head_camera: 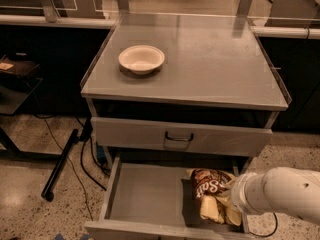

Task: Pick brown chip bag from middle drawer and place on counter

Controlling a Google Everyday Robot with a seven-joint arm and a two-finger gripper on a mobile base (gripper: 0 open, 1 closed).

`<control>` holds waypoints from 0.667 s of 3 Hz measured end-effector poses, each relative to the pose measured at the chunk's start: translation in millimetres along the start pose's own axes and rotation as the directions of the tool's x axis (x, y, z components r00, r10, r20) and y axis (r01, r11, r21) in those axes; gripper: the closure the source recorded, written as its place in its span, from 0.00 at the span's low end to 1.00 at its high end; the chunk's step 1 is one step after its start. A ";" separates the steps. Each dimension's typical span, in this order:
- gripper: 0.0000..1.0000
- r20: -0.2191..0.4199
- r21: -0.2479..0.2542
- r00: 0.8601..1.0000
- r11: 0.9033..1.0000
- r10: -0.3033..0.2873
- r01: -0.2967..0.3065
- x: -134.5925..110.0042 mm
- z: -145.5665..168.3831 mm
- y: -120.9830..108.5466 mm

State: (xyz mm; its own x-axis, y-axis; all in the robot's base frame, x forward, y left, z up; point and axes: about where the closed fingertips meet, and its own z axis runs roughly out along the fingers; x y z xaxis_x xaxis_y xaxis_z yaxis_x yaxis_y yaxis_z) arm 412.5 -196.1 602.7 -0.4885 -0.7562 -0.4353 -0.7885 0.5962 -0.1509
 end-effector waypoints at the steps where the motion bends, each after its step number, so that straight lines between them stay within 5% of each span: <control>1: 1.00 -0.010 0.014 1.000 1.000 -0.001 0.001 1.3 -15.3 -1.3; 2: 1.00 -0.043 0.090 0.999 0.996 -0.002 0.006 9.6 -77.9 -4.5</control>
Offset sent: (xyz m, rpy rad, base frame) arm -0.0689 -0.0718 0.1512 -0.1814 -0.1273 -0.1063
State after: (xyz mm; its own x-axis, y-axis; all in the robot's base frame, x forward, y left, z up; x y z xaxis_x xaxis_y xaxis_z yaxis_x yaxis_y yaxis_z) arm 382.3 -227.0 668.3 -0.5024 -0.7683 -0.3967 -0.7545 0.6136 -0.2328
